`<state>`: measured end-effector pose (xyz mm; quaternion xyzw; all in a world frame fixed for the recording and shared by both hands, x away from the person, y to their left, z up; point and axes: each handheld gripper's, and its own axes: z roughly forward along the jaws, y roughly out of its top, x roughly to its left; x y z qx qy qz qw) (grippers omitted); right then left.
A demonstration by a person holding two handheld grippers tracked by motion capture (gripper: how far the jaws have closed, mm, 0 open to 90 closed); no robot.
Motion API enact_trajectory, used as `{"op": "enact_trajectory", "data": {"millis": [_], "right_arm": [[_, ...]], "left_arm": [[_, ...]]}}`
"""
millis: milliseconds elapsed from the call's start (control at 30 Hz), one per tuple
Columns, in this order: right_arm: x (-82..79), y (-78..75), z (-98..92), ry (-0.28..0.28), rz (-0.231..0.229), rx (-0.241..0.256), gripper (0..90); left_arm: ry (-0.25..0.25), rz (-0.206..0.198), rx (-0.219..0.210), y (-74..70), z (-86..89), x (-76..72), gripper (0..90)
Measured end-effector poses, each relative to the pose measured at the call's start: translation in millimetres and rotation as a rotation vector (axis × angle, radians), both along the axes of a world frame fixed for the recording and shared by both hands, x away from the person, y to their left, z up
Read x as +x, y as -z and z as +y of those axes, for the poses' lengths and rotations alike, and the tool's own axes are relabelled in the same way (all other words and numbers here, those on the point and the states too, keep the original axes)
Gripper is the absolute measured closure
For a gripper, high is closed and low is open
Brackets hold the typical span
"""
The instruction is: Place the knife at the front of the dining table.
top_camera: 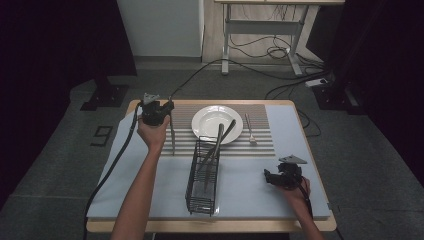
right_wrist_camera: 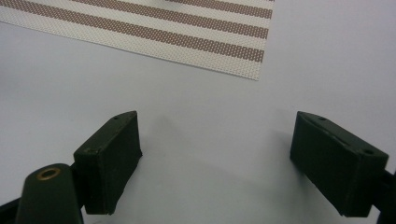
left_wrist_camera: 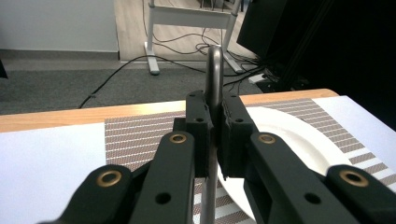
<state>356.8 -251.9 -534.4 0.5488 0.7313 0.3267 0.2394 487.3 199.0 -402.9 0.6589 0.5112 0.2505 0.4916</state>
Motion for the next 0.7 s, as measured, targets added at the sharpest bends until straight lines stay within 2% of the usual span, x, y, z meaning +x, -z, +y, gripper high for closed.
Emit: {"op": "enact_trajectory", "data": {"millis": [300,433,700], "right_arm": [[-0.1,-0.1,0.2,0.001,0.0,0.0,15.8],[0.0,-0.1,0.1,0.0,0.0,-0.002,15.8],[-0.1,-0.1,0.2,0.001,0.0,0.0,15.9]], "left_arm": [[0.022,-0.018,-0.029,2.1,3.7,-12.2,83.1],[0.027,-0.03,-0.018,4.1,3.0,-15.6,83.2],[0.032,-0.021,-0.013,11.1,0.2,-10.9,83.2]]}}
